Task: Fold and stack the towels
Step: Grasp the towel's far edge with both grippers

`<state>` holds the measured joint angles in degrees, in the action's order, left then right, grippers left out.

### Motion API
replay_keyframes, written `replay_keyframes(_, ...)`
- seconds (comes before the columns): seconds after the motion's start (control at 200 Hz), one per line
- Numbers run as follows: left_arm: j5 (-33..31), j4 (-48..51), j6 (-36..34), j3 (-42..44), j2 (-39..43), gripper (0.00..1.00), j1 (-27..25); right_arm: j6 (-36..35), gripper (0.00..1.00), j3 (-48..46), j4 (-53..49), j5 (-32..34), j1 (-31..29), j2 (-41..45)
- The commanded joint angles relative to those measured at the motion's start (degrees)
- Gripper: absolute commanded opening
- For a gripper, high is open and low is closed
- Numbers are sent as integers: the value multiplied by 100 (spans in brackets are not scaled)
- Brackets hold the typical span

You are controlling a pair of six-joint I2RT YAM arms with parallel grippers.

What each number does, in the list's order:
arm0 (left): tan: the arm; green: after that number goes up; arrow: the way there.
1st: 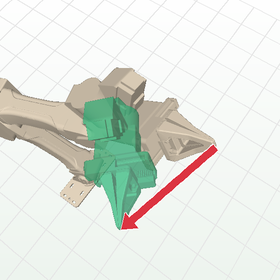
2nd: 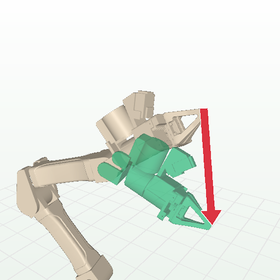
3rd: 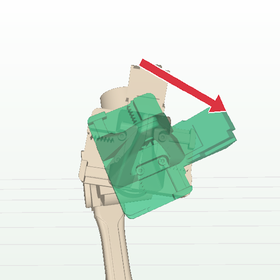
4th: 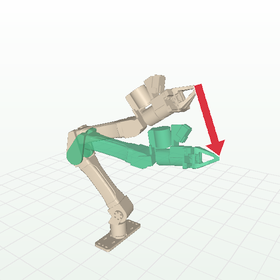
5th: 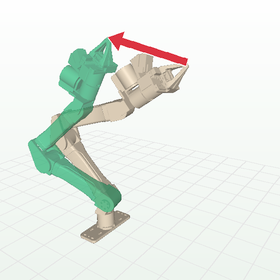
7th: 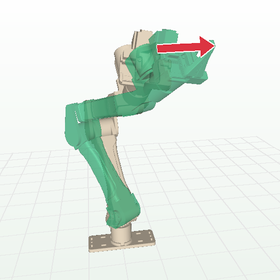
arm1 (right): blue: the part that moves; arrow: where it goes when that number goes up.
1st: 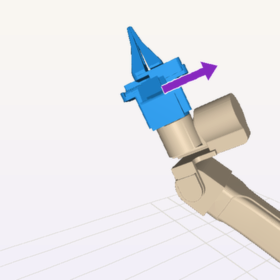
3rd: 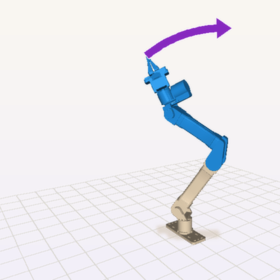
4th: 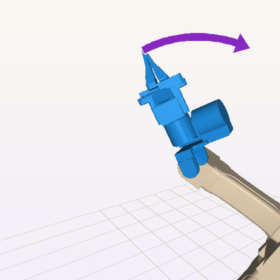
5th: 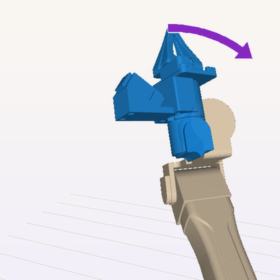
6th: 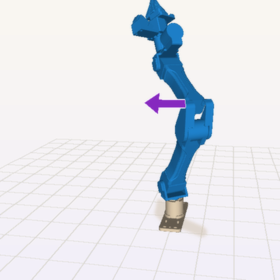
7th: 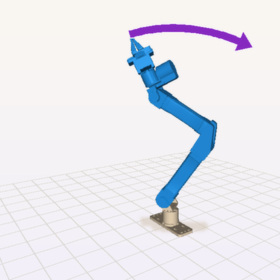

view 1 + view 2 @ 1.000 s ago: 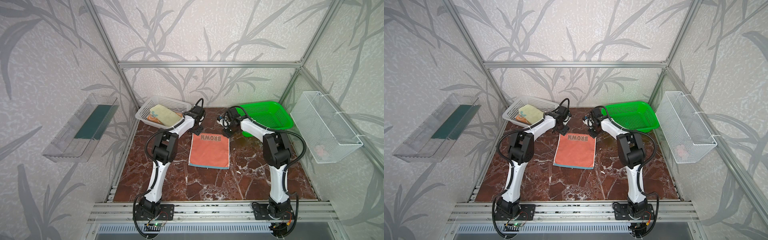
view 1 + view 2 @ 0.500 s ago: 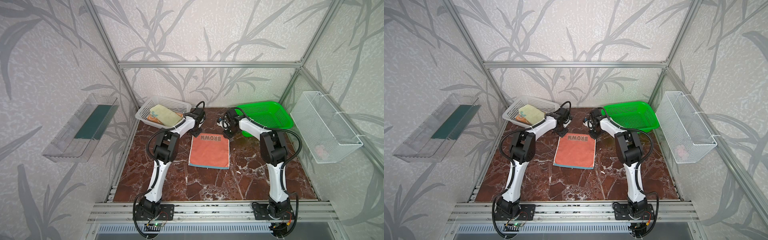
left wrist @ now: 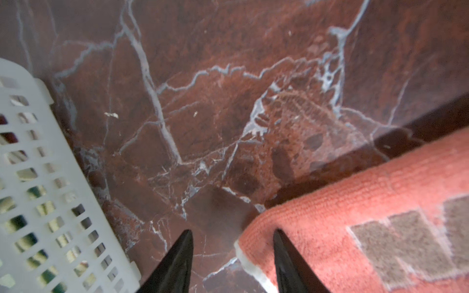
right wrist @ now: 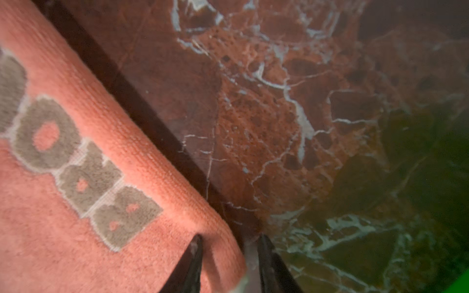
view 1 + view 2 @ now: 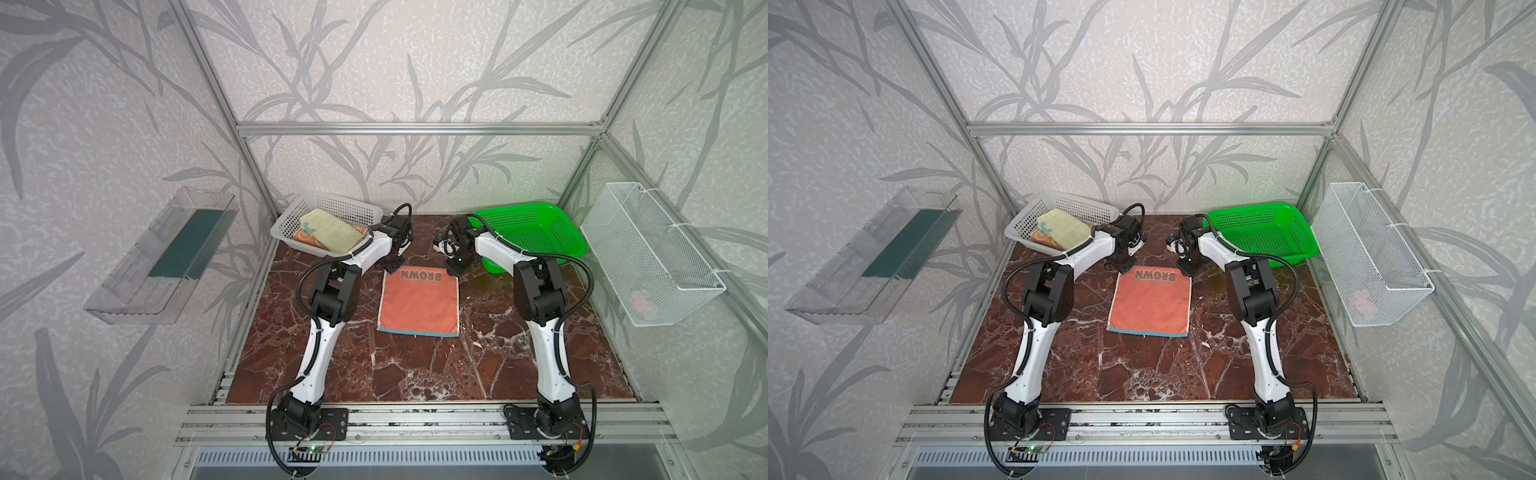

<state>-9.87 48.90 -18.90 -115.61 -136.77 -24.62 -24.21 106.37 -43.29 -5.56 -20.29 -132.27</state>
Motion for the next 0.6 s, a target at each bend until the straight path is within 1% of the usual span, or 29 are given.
replay_keyframes(0.0,160,533,-209,-165,-271,47,10,-89,31,67,-425,-59,26,-237)
replay_keyframes(0.205,298,806,-246,-317,-415,32,16,-137,17,69,-439,-127,26,-258)
replay_keyframes(0.27,371,902,-244,-400,-481,25,17,-162,13,77,-434,-138,26,-247)
replay_keyframes(0.38,459,1056,-255,-536,-593,15,11,-198,11,68,-432,-133,26,-231)
replay_keyframes(0.445,485,1147,-254,-611,-655,12,16,-216,11,45,-435,-119,21,-223)
replay_keyframes(0.465,498,1176,-255,-640,-675,8,13,-230,10,44,-427,-112,25,-226)
replay_keyframes(0.5,512,1216,-246,-668,-705,5,18,-233,10,35,-435,-103,26,-218)
replay_keyframes(0.52,517,1233,-241,-685,-710,0,18,-238,10,31,-426,-96,26,-207)
replay_keyframes(0.595,490,1239,-212,-698,-746,0,16,-242,10,7,-401,-78,26,-194)
